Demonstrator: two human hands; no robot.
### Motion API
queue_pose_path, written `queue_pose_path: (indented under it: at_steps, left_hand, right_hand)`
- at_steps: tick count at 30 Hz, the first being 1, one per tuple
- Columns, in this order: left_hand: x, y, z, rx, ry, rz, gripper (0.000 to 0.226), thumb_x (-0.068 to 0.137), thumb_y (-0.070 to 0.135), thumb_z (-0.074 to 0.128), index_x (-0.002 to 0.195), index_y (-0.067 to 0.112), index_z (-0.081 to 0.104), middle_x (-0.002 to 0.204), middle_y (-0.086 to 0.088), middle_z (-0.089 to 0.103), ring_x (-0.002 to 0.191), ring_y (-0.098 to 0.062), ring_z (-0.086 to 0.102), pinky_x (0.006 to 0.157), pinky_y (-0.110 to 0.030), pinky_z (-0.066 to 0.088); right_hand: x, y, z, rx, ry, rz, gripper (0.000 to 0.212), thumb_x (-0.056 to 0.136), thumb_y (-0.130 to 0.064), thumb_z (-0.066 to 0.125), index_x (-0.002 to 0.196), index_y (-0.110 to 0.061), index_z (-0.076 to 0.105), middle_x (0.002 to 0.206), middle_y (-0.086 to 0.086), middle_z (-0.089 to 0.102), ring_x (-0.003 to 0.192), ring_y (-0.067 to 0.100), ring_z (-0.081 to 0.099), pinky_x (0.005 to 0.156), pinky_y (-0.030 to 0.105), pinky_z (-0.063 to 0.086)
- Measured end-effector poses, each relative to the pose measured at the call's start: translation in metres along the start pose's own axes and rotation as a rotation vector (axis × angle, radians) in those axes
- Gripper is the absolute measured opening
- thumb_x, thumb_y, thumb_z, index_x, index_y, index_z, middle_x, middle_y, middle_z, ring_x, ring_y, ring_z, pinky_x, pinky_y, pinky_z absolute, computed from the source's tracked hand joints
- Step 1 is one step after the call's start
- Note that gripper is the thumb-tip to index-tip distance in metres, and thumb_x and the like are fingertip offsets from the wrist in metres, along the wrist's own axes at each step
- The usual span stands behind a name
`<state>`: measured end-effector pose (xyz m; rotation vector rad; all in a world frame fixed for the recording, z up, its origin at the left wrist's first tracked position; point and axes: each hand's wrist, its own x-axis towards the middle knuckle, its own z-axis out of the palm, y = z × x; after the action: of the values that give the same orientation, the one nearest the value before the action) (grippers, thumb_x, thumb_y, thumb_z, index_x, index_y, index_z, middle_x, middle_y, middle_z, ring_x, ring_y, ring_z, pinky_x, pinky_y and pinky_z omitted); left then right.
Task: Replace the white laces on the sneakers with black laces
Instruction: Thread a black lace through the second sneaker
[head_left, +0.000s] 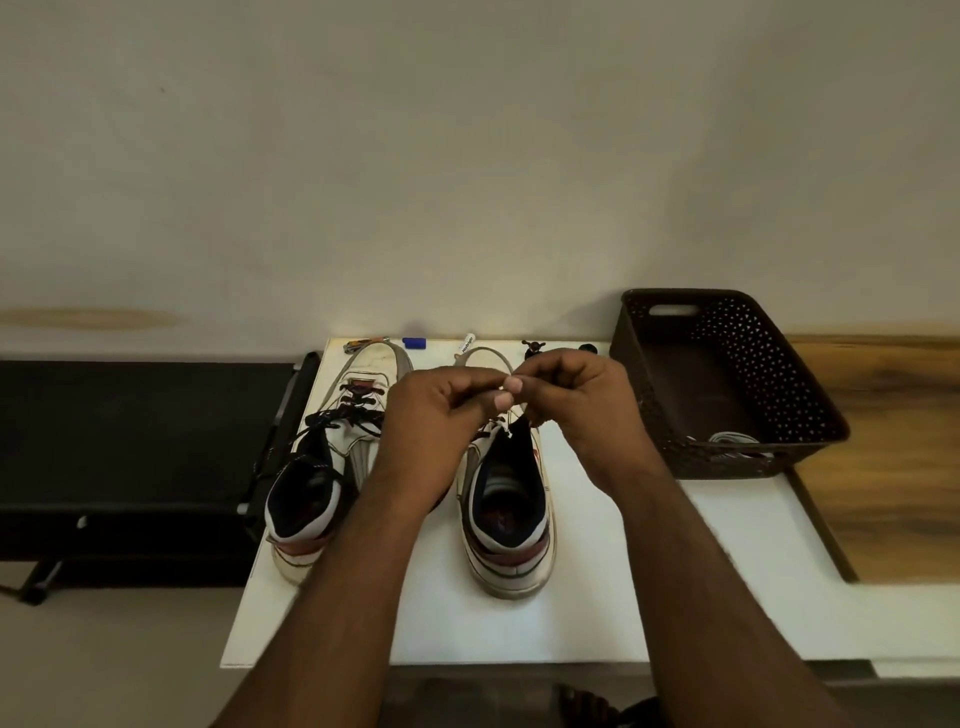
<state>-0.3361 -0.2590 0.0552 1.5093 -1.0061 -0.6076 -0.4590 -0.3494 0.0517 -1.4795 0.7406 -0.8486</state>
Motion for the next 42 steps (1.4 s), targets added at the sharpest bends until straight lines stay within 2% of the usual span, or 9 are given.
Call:
queue_pose_path:
  at_steps: [5,8,10,13,19,24,30,35,42]
  left_hand:
    - [0.002,-0.008,0.0,0.246,-0.003,0.117,0.016,0.079,0.013,0.076,0.093,0.021,0.078,0.077,0.002,0.068,0.074,-0.003,0.06,0.065,-0.008,0.042]
    - [0.003,-0.012,0.004,0.252,0.087,0.112,0.01,0.082,0.015,0.074,0.092,0.017,0.078,0.075,0.005,0.062,0.071,0.002,0.056,0.063,-0.005,0.039]
    - [0.005,-0.016,0.005,0.255,0.116,0.085,0.011,0.083,0.014,0.073,0.093,0.016,0.078,0.074,0.01,0.058,0.069,0.006,0.056,0.064,-0.004,0.039]
    - [0.005,-0.02,0.008,0.318,0.061,0.052,0.013,0.083,0.013,0.073,0.094,0.016,0.078,0.075,0.012,0.058,0.07,0.001,0.056,0.066,-0.01,0.041]
    - [0.006,-0.025,0.012,0.444,-0.032,0.013,0.011,0.084,0.015,0.071,0.093,0.013,0.076,0.076,0.017,0.051,0.067,0.003,0.049,0.059,-0.002,0.034]
    - [0.005,-0.026,0.015,0.451,-0.089,0.036,0.014,0.086,0.014,0.069,0.099,0.012,0.076,0.08,0.015,0.051,0.073,0.002,0.05,0.064,0.002,0.033]
    - [0.005,-0.028,0.017,0.458,-0.115,0.009,0.016,0.088,0.015,0.067,0.101,0.014,0.076,0.084,0.009,0.054,0.085,-0.009,0.055,0.071,-0.01,0.038]
    - [0.006,-0.023,0.018,0.583,-0.143,0.036,0.019,0.09,0.016,0.063,0.105,0.012,0.075,0.089,0.004,0.052,0.088,-0.012,0.054,0.076,-0.02,0.038]
    - [-0.002,-0.027,0.025,0.292,-0.049,-0.122,0.013,0.09,0.013,0.065,0.099,0.011,0.074,0.088,0.008,0.06,0.087,-0.009,0.058,0.071,-0.011,0.04]
  right_hand:
    - [-0.002,0.001,-0.004,-0.008,-0.021,0.035,0.001,0.08,0.0,0.071,0.081,0.0,0.071,0.067,0.009,0.068,0.06,0.018,0.06,0.058,0.027,0.052]
    - [-0.001,0.001,-0.007,0.02,0.09,0.078,0.006,0.087,-0.005,0.066,0.082,-0.006,0.071,0.073,0.012,0.07,0.058,0.016,0.06,0.057,0.028,0.052]
    - [-0.001,0.004,-0.011,-0.123,0.147,0.13,0.007,0.087,-0.013,0.068,0.081,-0.01,0.071,0.072,0.01,0.069,0.059,0.016,0.061,0.057,0.029,0.052]
    - [-0.005,0.009,-0.009,-0.392,0.016,0.291,0.017,0.08,-0.026,0.077,0.089,-0.012,0.071,0.076,0.008,0.072,0.068,0.019,0.069,0.061,0.031,0.057]
    - [-0.007,0.007,-0.01,-0.158,0.033,0.471,0.013,0.081,-0.006,0.073,0.094,-0.004,0.071,0.083,0.013,0.073,0.074,0.023,0.073,0.071,0.037,0.061]
    - [-0.008,0.008,-0.013,-0.085,0.027,0.498,0.01,0.083,-0.003,0.07,0.093,-0.003,0.072,0.085,0.015,0.074,0.076,0.026,0.073,0.072,0.037,0.061]
    - [-0.007,0.013,-0.015,-0.02,0.066,0.552,0.013,0.09,-0.001,0.06,0.096,-0.004,0.072,0.088,0.015,0.073,0.078,0.026,0.072,0.07,0.035,0.06]
    - [-0.011,0.017,-0.013,0.006,0.123,0.512,0.015,0.084,0.006,0.065,0.095,-0.003,0.072,0.088,0.015,0.073,0.078,0.025,0.073,0.073,0.037,0.06]
    - [-0.014,0.022,-0.01,0.026,0.126,0.511,0.017,0.085,0.004,0.065,0.098,-0.004,0.071,0.092,0.013,0.073,0.086,0.026,0.071,0.076,0.035,0.059]
